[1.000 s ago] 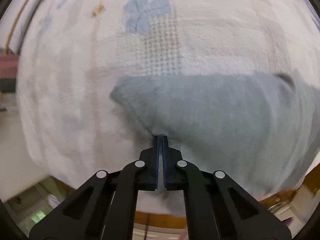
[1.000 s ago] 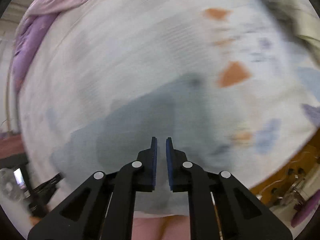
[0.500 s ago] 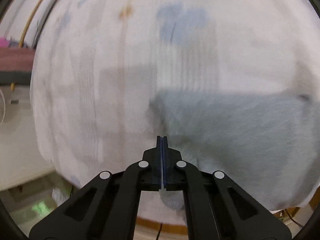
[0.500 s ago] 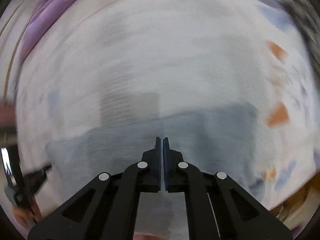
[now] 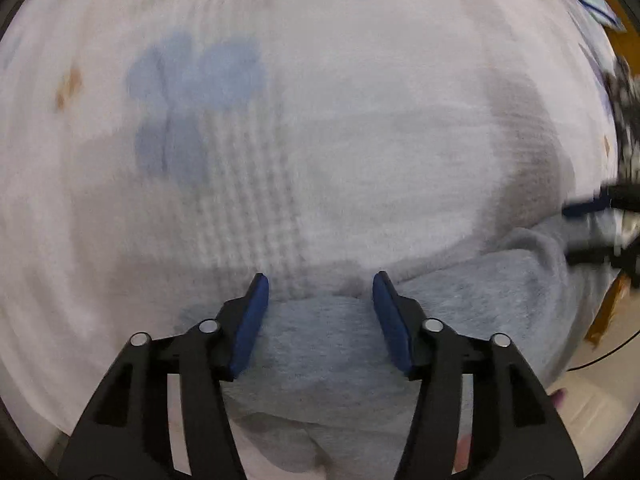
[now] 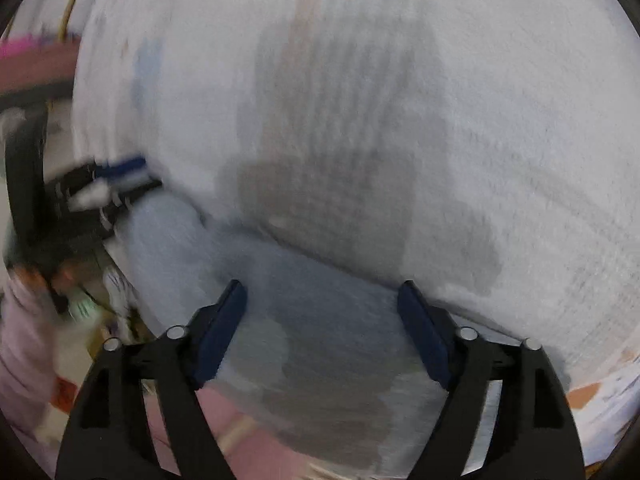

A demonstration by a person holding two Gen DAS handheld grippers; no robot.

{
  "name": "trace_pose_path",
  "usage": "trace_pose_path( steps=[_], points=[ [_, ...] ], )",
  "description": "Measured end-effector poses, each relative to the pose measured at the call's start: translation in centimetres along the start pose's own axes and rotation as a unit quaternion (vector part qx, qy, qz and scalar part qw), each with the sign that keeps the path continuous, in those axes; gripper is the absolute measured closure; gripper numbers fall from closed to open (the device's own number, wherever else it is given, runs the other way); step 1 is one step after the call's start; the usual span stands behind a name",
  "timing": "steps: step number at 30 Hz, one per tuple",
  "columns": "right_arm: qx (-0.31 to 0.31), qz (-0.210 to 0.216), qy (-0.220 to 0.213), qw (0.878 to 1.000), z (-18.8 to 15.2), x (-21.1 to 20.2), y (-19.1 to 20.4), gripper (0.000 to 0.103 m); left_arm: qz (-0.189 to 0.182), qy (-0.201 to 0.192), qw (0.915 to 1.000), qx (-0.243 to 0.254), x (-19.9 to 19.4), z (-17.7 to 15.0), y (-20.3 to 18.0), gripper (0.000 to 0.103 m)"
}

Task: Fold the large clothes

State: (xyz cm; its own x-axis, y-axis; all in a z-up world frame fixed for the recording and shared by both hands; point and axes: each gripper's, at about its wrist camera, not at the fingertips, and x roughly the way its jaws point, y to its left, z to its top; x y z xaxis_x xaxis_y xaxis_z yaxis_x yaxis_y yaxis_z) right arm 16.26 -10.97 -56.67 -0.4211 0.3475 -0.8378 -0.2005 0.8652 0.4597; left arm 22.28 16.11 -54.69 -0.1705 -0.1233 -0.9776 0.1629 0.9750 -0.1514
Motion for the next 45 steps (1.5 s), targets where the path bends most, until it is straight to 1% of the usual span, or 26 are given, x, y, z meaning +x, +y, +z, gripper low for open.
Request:
trace_pose_path(
  steps=[1,2,5,6,7,8,9,11,12,14,16,19,22,24,26,27,28,30,32,33,34,37,39,41,43,45],
  points=[
    [-0.009,-0.018,0.001,1.000,-0.9,0.1,0.1,0.042,0.021,0.016,0.9995,-0.016,0.6,-0.2,0.6,0.101],
    [-0.015,-0.048,-0.004,0.999,-1.4,0.0,0.1,0.067,0.024,0.025,0.9991,-0.024,0.9,-0.5,0.7,0.100],
    [0.085,0.000,-0.039,0.996,-3.4,-2.0,-3.2,0.090,0.054,0.019,0.9980,-0.027,0.3,-1.6,0.3,0.100],
    [0.098,0.000,-0.050,0.994,-4.3,-2.6,-4.0,0.091,0.065,0.017,0.9973,-0.029,0.1,-1.7,0.2,0.100],
    [0.094,-0.023,-0.060,0.993,-5.4,-3.2,-4.4,0.095,0.082,0.011,0.9959,-0.038,-0.3,-2.0,-0.1,0.103],
    [0.095,-0.095,-0.056,0.989,-6.4,-3.3,-5.3,0.103,0.143,0.009,0.9887,-0.042,-0.4,-2.3,0.1,0.103],
    [0.106,-0.125,-0.056,0.985,-7.7,-3.4,-7.2,0.103,0.199,0.015,0.9790,-0.042,-0.1,-2.7,1.0,0.103],
    [0.183,-0.017,-0.070,0.980,-8.8,-4.0,-10.2,0.103,0.146,0.041,0.9835,-0.098,0.2,-3.3,2.9,0.103],
    [0.193,-0.009,-0.085,0.978,-8.9,-4.8,-10.4,0.103,0.123,0.031,0.9849,-0.117,-0.4,-3.3,3.4,0.103],
    [0.189,-0.032,-0.125,0.973,-9.0,-6.9,-9.4,0.097,0.153,0.000,0.9835,-0.097,-2.1,-3.1,2.2,0.103],
    [0.191,-0.010,-0.183,0.964,-9.6,-8.9,-7.9,0.094,0.156,-0.020,0.9836,-0.089,-3.3,-2.8,0.4,0.103],
    [0.157,0.039,-0.264,0.951,-10.2,-10.5,-5.3,0.082,0.113,-0.062,0.9886,-0.078,-6.0,-2.3,-0.9,0.103],
    [0.124,0.000,-0.291,0.949,-9.7,-8.3,-2.4,0.082,0.073,-0.099,0.9894,-0.077,-6.1,-2.9,-4.5,0.103],
    [0.117,-0.031,-0.290,0.949,-8.9,-5.7,-2.0,0.082,0.071,-0.102,0.9872,-0.100,-3.9,-3.2,-7.0,0.101],
    [0.130,-0.051,-0.259,0.956,-9.1,-1.3,-3.1,0.090,0.126,-0.091,0.9832,-0.095,-0.7,-3.8,-9.5,0.101],
    [0.132,-0.034,-0.279,0.951,-10.2,-1.0,-4.1,0.091,0.172,-0.127,0.9749,-0.061,0.0,-4.5,-10.8,0.101],
    [0.132,-0.041,-0.281,0.950,-10.8,-1.2,-4.3,0.103,0.187,-0.133,0.9725,-0.043,0.2,-4.8,-11.3,0.101],
    [0.142,-0.092,-0.280,0.945,-12.3,-2.4,-5.3,0.103,0.183,-0.132,0.9732,-0.044,-1.0,-5.0,-12.1,0.101],
    [0.172,-0.140,-0.292,0.930,-14.2,-4.2,-7.8,0.103,0.182,-0.129,0.9714,-0.081,-2.1,-5.8,-9.8,0.101],
    [0.202,-0.186,-0.287,0.918,-15.7,-4.8,-10.3,0.103,0.201,-0.123,0.9672,-0.094,-2.1,-7.4,-7.9,0.101],
    [0.220,-0.187,-0.286,0.914,-16.2,-4.1,-11.4,0.103,0.222,-0.116,0.9623,-0.105,-2.0,-8.9,-4.6,0.101],
    [0.271,-0.128,-0.278,0.913,-18.1,-4.0,-15.1,0.103,0.192,-0.098,0.9672,-0.134,-0.4,-9.2,-1.2,0.101],
    [0.259,-0.145,-0.274,0.915,-17.9,-5.6,-13.4,0.102,0.200,-0.094,0.9685,-0.115,-1.8,-8.6,-2.1,0.100],
    [0.222,-0.128,-0.311,0.915,-18.0,-7.5,-10.4,0.097,0.206,-0.126,0.9659,-0.095,-4.2,-10.5,-2.9,0.100],
    [0.202,-0.089,-0.330,0.918,-17.9,-7.8,-7.9,0.097,0.141,-0.151,0.9737,-0.096,-6.2,-12.0,-4.4,0.100],
    [0.199,-0.071,-0.297,0.931,-17.5,-4.9,-6.9,0.097,0.097,-0.130,0.9814,-0.102,-5.3,-11.6,-4.5,0.101]
  ],
)
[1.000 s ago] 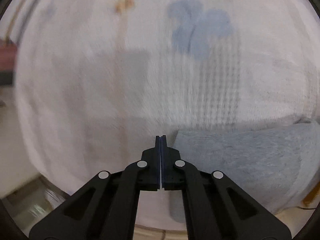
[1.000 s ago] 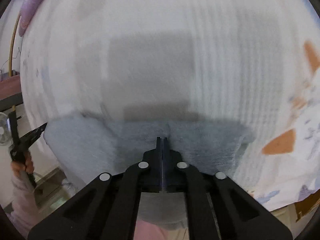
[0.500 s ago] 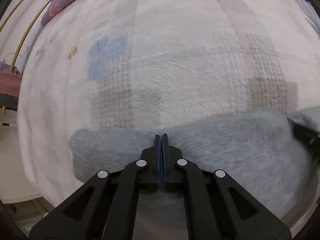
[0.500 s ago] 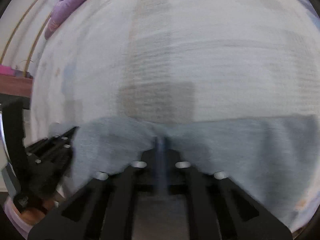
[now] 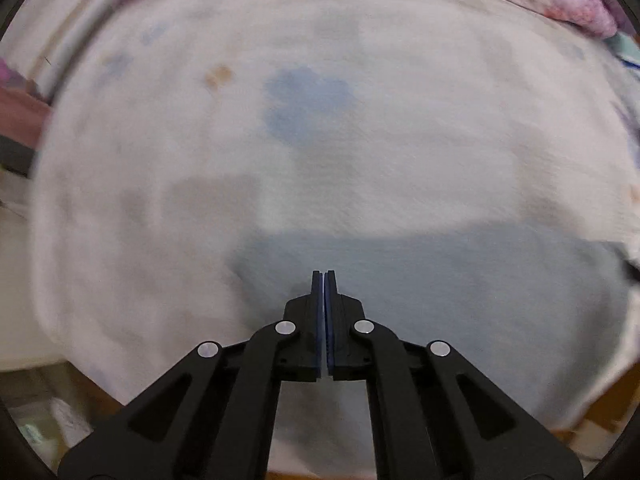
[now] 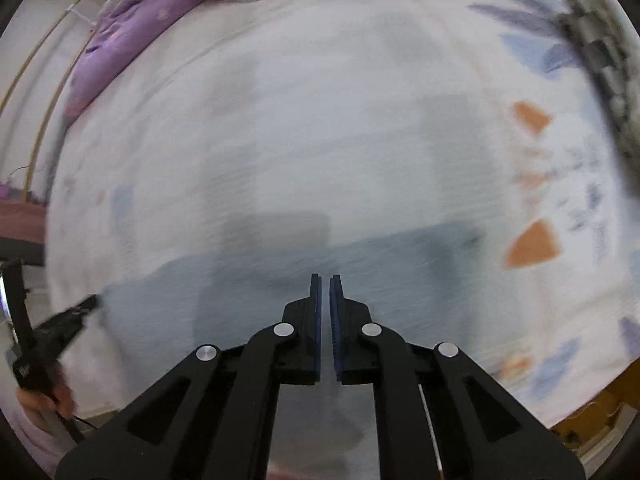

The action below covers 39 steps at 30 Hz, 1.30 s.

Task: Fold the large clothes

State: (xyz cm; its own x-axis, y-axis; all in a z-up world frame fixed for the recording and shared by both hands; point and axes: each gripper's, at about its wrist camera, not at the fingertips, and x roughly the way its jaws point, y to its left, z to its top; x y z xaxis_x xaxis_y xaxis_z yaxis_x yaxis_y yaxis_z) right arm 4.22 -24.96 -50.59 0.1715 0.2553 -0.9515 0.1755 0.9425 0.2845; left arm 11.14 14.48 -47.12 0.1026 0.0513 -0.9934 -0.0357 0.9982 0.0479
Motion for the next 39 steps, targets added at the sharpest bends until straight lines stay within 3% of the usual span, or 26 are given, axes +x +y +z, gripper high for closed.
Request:
trace_pose_path(
  steps=[2,5,7,9,10,11,13,15,17,18,19,20,23,24,27,28,30,34,36,39],
  points=[
    [-0.003,-0.014,0.035,0.999,-2.6,3.2,1.1,0.097,0.023,0.004,0.9996,0.014,2.0,-0.8,0.0,0.101],
    [-0.040,-0.048,0.003,0.998,-7.7,2.7,1.4,0.102,0.069,0.018,0.9960,0.054,3.7,-6.0,-2.0,0.101],
    [-0.009,-0.025,0.024,0.999,-9.6,1.9,0.2,0.102,0.074,0.020,0.9945,0.071,3.6,-8.6,-1.2,0.101],
    [0.009,-0.012,0.071,0.997,-11.9,2.4,0.3,0.102,0.062,0.070,0.9944,0.049,4.6,-10.3,0.0,0.101],
    [0.001,-0.025,0.086,0.996,-12.4,1.9,-0.3,0.103,0.070,0.077,0.9937,0.042,4.6,-11.1,0.7,0.101],
    [-0.006,-0.029,0.072,0.997,-12.2,0.8,-0.9,0.103,0.075,0.062,0.9941,0.050,3.9,-11.2,1.1,0.100],
    [-0.011,-0.039,0.012,0.999,-10.5,-1.8,-1.6,0.100,0.089,0.012,0.9949,0.046,2.2,-10.3,1.8,0.100],
    [-0.013,-0.045,-0.037,0.998,-8.3,-2.8,-2.6,0.097,0.067,-0.026,0.9972,0.023,1.5,-8.8,2.7,0.098],
    [-0.026,-0.083,-0.024,0.996,-6.4,-0.4,-4.4,0.103,0.076,-0.018,0.9970,0.004,3.4,-7.8,3.4,0.098],
    [-0.027,-0.076,-0.008,0.997,-6.3,1.5,-4.6,0.103,0.079,-0.005,0.9969,-0.003,4.5,-8.1,4.1,0.097],
    [-0.022,-0.046,-0.017,0.999,-6.9,1.9,-5.9,0.103,0.071,-0.009,0.9974,-0.007,5.3,-8.5,4.5,0.097],
    [-0.024,-0.047,-0.024,0.998,-7.4,1.5,-6.0,0.103,0.080,-0.022,0.9965,0.006,5.0,-9.0,4.4,0.096],
    [0.016,-0.103,-0.002,0.995,-10.1,-0.9,-6.2,0.101,0.127,0.000,0.9915,0.031,4.8,-10.6,5.1,0.096],
    [0.042,-0.088,0.003,0.995,-11.7,-1.4,-7.2,0.097,0.123,0.007,0.9923,0.017,4.5,-11.2,5.8,0.096],
    [0.027,-0.098,0.063,0.993,-15.6,2.7,-9.3,0.103,0.117,0.029,0.9927,-0.005,5.1,-12.9,7.8,0.096],
    [0.023,-0.091,0.043,0.995,-15.8,2.5,-9.3,0.103,0.122,0.033,0.9919,-0.005,6.0,-13.4,8.1,0.096],
    [0.041,-0.084,0.056,0.994,-15.6,2.6,-9.4,0.103,0.131,0.031,0.9909,0.005,6.0,-14.3,7.8,0.096],
    [0.077,-0.037,0.018,0.996,-13.7,-1.5,-9.3,0.096,0.106,0.035,0.9934,-0.027,3.6,-13.5,8.6,0.091],
    [0.071,-0.025,0.011,0.997,-13.3,-3.2,-8.6,0.090,0.098,0.027,0.9942,-0.036,1.3,-13.3,8.7,0.074],
    [0.064,-0.018,-0.010,0.998,-12.6,-5.8,-7.5,0.055,0.102,0.018,0.9941,-0.034,-1.1,-13.0,8.9,0.057]
  ],
)
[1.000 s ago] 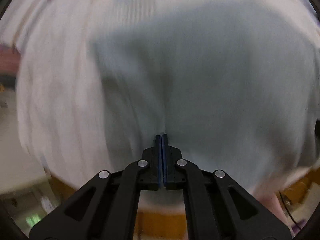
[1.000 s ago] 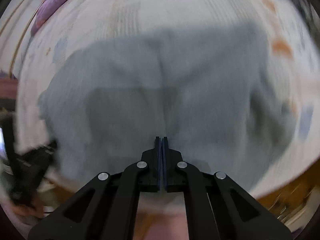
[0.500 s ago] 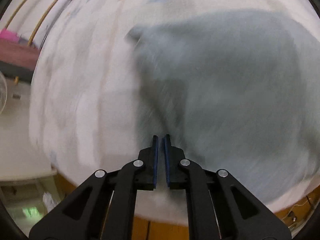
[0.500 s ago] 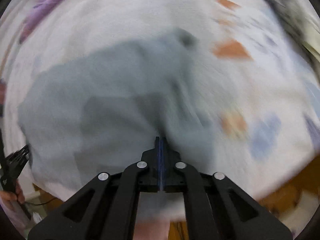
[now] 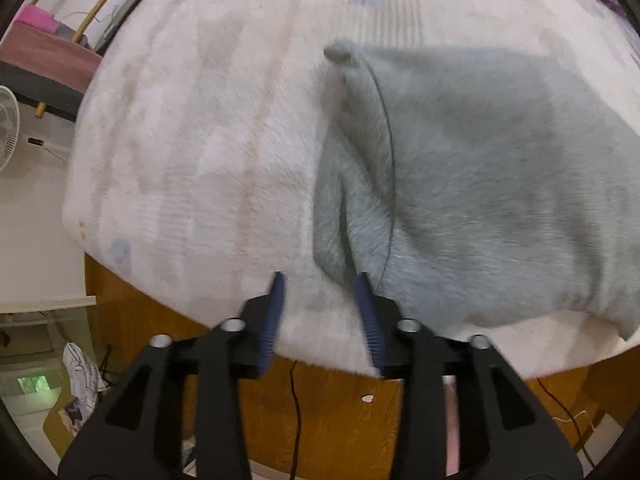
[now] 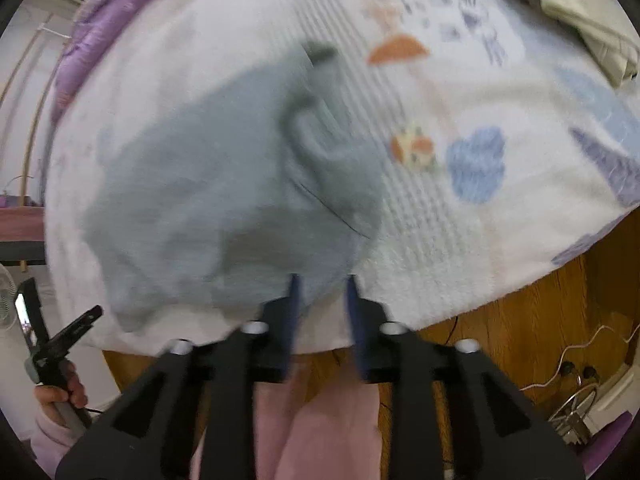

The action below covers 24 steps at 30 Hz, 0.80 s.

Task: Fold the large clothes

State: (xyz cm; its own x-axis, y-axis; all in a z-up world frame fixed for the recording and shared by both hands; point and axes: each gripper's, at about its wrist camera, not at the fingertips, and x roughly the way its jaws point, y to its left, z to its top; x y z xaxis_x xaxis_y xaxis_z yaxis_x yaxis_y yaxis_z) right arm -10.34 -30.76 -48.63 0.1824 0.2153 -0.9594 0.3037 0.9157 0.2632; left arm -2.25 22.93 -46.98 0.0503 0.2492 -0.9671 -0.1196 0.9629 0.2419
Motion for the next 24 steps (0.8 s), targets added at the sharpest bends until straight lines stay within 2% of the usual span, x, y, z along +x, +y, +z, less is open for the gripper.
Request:
trace_pose_path(
  steps=[1,4,6,8,13,19,21,24],
  points=[
    [-0.006,0.008,-0.014,1.000,0.1,-0.9,0.4,0.045,-0.001,0.001,1.0000,-0.003,-0.6,0.1,-0.2,0.057],
    [-0.010,0.011,-0.024,1.000,1.1,-3.9,0.4,0.045,-0.014,0.004,0.9997,-0.017,-4.1,-0.8,-1.1,0.056],
    [-0.002,0.016,-0.027,1.000,0.2,-8.5,-2.9,0.043,-0.016,0.000,0.9996,-0.022,-6.7,-1.4,-2.2,0.052],
    [0.006,0.024,-0.035,0.999,0.1,-12.0,-3.5,0.037,-0.040,-0.002,0.9989,-0.022,-8.3,-1.2,-2.1,0.045],
    [0.028,0.032,-0.056,0.998,0.0,-17.8,-4.5,0.027,-0.061,-0.016,0.9980,-0.002,-10.8,0.3,-2.7,0.044],
    [0.064,0.047,-0.100,0.992,0.5,-20.5,-3.8,0.023,-0.098,-0.024,0.9945,0.029,-12.6,2.9,-3.8,0.038],
    [0.051,0.031,-0.115,0.992,0.9,-20.7,-2.9,0.023,-0.115,-0.032,0.9917,0.047,-13.1,3.8,-4.6,0.033],
    [0.059,0.024,-0.140,0.988,1.7,-20.6,-2.0,0.023,-0.132,-0.045,0.9870,0.079,-14.1,4.5,-5.9,0.033]
  ],
)
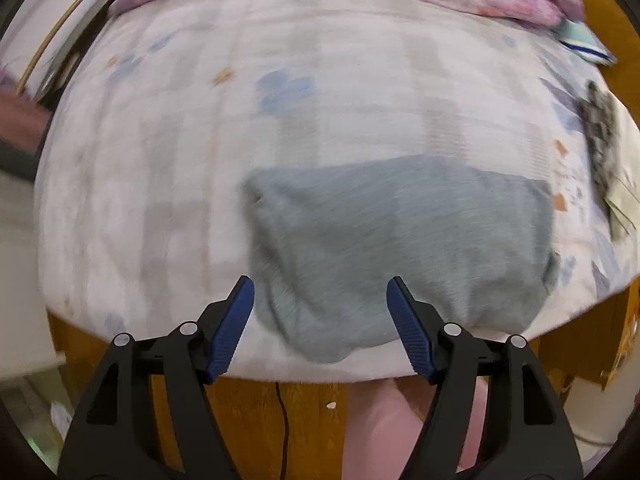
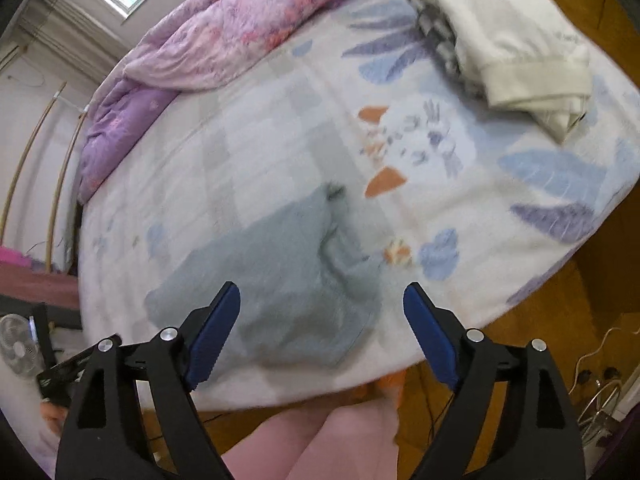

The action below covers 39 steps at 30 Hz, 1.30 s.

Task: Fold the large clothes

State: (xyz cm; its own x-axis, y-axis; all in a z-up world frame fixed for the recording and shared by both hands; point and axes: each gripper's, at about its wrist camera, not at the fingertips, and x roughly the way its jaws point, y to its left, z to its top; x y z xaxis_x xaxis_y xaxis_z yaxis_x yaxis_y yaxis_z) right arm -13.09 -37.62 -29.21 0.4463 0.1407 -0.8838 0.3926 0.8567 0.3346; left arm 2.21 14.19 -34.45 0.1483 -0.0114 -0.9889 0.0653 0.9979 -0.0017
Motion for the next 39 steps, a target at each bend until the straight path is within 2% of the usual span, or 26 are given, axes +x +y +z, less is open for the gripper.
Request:
trace_pose_path(
  steps=[4,5,8,11,13,15,18,21,24,27,29,31,32,33,34,35,37,39],
  points=[
    [-0.007,0.028,-0.021,0.999,1.8,0.9,0.3,0.022,-0.040,-0.022,0.9985,0.029,-1.1,0.7,-2.2,0.030],
    [-0.013,0.035,-0.027,0.999,2.3,1.2,0.3,0.022,-0.040,-0.022,0.9983,0.035,-1.2,0.8,-2.7,0.026],
    [-0.039,0.061,-0.024,0.997,3.6,2.7,0.3,0.020,-0.042,-0.018,0.9980,0.044,-1.2,1.5,-4.4,0.026],
    [-0.075,0.124,-0.024,0.989,4.8,4.2,0.0,0.020,-0.052,-0.033,0.9974,0.037,-1.1,2.2,-6.1,0.025],
    [-0.111,0.134,-0.017,0.985,5.6,5.8,0.0,0.019,-0.059,-0.028,0.9974,0.029,-0.3,2.7,-7.3,0.023],
    [-0.131,0.131,0.016,0.983,6.3,8.4,-0.3,0.015,-0.060,-0.004,0.9981,0.012,0.9,3.5,-8.6,0.022],
    [-0.124,0.148,0.090,0.977,7.1,13.3,-1.4,0.015,-0.042,0.001,0.9991,-0.009,2.2,4.7,-10.3,0.022],
    [-0.124,0.161,0.144,0.968,7.5,17.8,-2.4,0.015,-0.031,0.009,0.9991,-0.026,3.2,5.7,-11.6,0.023],
    [-0.107,0.186,0.184,0.959,7.7,21.9,-3.6,0.015,-0.016,0.016,0.9990,-0.037,4.6,6.8,-12.9,0.023],
    [-0.064,0.215,0.238,0.945,7.2,26.1,-5.0,0.015,-0.008,0.038,0.9981,-0.048,6.0,7.1,-13.4,0.023],
    [-0.036,0.249,0.234,0.939,7.1,26.8,-5.8,0.010,-0.016,0.058,0.9963,-0.061,6.9,7.2,-13.5,0.023],
    [-0.013,0.280,0.237,0.930,7.1,26.8,-6.2,0.008,-0.037,0.074,0.9928,-0.087,7.5,7.3,-13.2,0.028],
    [0.002,0.305,0.270,0.913,6.7,27.2,-6.0,0.008,-0.041,0.076,0.9920,-0.092,7.6,7.4,-13.2,0.031],
    [-0.002,0.322,0.331,0.887,5.8,27.9,-5.2,0.008,-0.041,0.076,0.9919,-0.093,7.7,7.4,-13.2,0.031],
    [-0.025,0.311,0.367,0.876,5.0,28.3,-4.3,0.008,-0.034,0.076,0.9924,-0.090,7.8,7.5,-13.3,0.032],
    [-0.075,0.288,0.375,0.878,4.4,28.2,-3.0,0.008,-0.031,0.081,0.9924,-0.088,8.0,7.7,-13.4,0.034],
    [-0.123,0.268,0.361,0.884,3.9,28.0,-1.6,0.006,-0.030,0.094,0.9913,-0.087,8.5,7.9,-13.7,0.037],
    [-0.109,0.259,0.359,0.890,4.0,28.1,-1.3,0.006,-0.031,0.107,0.9895,-0.092,9.0,8.2,-13.7,0.039]
  ],
)
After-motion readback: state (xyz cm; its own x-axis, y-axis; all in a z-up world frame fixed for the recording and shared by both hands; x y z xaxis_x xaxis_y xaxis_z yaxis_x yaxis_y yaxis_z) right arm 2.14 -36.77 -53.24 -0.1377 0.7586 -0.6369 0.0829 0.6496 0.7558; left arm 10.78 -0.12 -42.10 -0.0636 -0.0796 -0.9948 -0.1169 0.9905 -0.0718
